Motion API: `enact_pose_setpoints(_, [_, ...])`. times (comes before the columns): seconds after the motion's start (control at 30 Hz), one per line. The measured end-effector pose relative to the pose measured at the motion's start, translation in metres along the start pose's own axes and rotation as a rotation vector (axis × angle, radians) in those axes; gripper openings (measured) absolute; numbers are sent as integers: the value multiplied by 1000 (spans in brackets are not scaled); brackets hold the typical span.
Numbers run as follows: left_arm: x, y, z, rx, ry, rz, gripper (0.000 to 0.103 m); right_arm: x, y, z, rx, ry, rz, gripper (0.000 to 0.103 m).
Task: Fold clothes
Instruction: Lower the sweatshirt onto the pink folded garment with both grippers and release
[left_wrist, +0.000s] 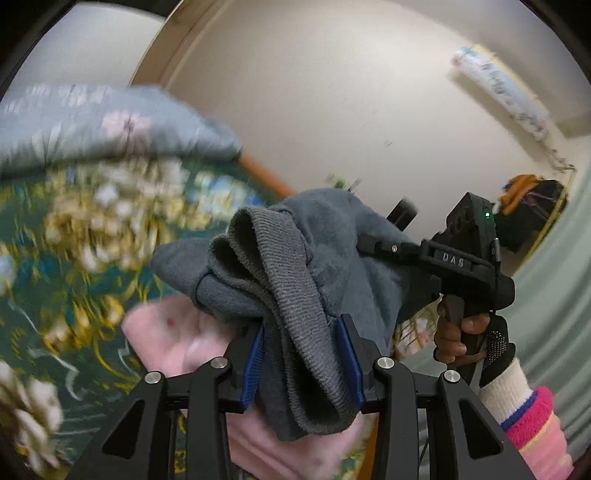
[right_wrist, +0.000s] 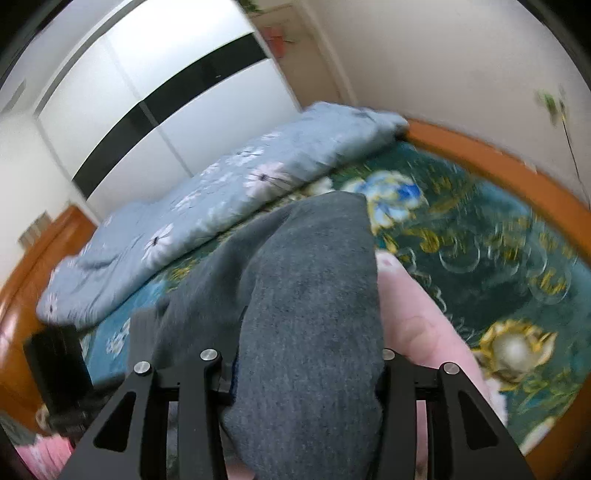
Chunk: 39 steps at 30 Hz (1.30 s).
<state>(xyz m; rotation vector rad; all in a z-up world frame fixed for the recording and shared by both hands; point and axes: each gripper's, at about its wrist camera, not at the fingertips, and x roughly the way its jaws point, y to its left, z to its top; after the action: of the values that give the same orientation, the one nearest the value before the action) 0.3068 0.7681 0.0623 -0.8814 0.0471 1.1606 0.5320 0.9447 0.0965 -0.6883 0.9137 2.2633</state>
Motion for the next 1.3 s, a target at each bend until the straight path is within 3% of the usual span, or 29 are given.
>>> enact_pose_setpoints(0.1, [15,18,-12,-18,24,9,41,32,-32,-19,75,22,-3,53])
enact_pose_setpoints(0.2, [15,18,-14,1,37,5,42,28,-46,-24,117,-30,45,55])
enact_pose_setpoints(0.3, [7,9,-11,44,43,21,43,19,-40,-20,109,-34,11,56])
enact_pose_setpoints(0.5, [-37,-15,2,184,-27,104,51,-16,-13,-16,35,-58,-83,57])
enact_pose_setpoints(0.67, [-45,-40,26,280,-68,149,59,-41,9,-18,-30,-116,-136,58])
enact_pose_setpoints(0.8, [-27,-46,31,282,-36,154,60,-58,27,-21,-89,-156,-175,58])
enact_pose_setpoints(0.97, [2,-45,17,330,37,158,60,-28,48,-47,-278,-59,-214,58])
enact_pose_setpoints(1.03, [10,-42,10,330,67,162,60,-23,32,-52,-241,-40,-258,58])
enact_pose_setpoints(1.17, [21,-32,0,313,102,166,63,-19,-4,-61,-99,-40,-220,58])
enact_pose_setpoints(1.3, [23,-33,-2,306,112,177,64,-11,-6,-67,-85,-65,-235,58])
